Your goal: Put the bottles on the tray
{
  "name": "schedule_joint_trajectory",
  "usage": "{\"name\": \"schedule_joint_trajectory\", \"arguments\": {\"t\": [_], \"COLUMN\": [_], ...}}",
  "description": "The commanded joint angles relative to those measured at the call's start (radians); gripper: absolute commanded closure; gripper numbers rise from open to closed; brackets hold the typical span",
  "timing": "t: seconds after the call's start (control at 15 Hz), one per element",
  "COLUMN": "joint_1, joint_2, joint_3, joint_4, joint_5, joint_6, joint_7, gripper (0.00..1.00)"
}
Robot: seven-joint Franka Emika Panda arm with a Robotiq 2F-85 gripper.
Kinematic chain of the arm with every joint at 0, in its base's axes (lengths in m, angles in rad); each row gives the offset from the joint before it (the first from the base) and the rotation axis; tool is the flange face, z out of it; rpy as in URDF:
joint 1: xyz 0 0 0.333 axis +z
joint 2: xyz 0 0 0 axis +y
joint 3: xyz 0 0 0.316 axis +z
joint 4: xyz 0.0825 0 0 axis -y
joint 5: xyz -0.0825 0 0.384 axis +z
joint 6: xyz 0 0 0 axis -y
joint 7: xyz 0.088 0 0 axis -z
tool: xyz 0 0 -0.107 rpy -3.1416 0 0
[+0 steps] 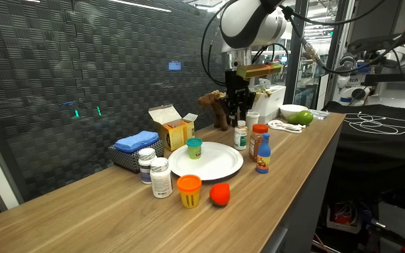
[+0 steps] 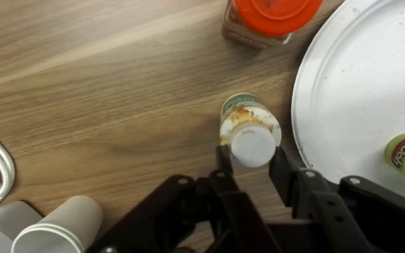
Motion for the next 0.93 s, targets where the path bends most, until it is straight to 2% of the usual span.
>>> {"name": "schedule_joint_trajectory", "arguments": {"t": [0.0, 0.13, 0.47, 0.87], "joint_1": [0.017, 0.019, 0.031, 0.071], "joint_2": [-0.039, -0.038, -0.026, 0.004], "joint_3": [-0.019, -0.023, -0.019, -0.001], "joint_4": [-0.026, -0.025, 0.016, 0.117], "joint_5": [-0.020, -0.028, -0.050, -0.085], "joint_6": [-0.014, -0.019, -0.045, -0.105], "joint_7": [0.040, 0.053, 0.060, 0.043], "gripper": [0.95, 0.89, 0.90, 0.90]}}
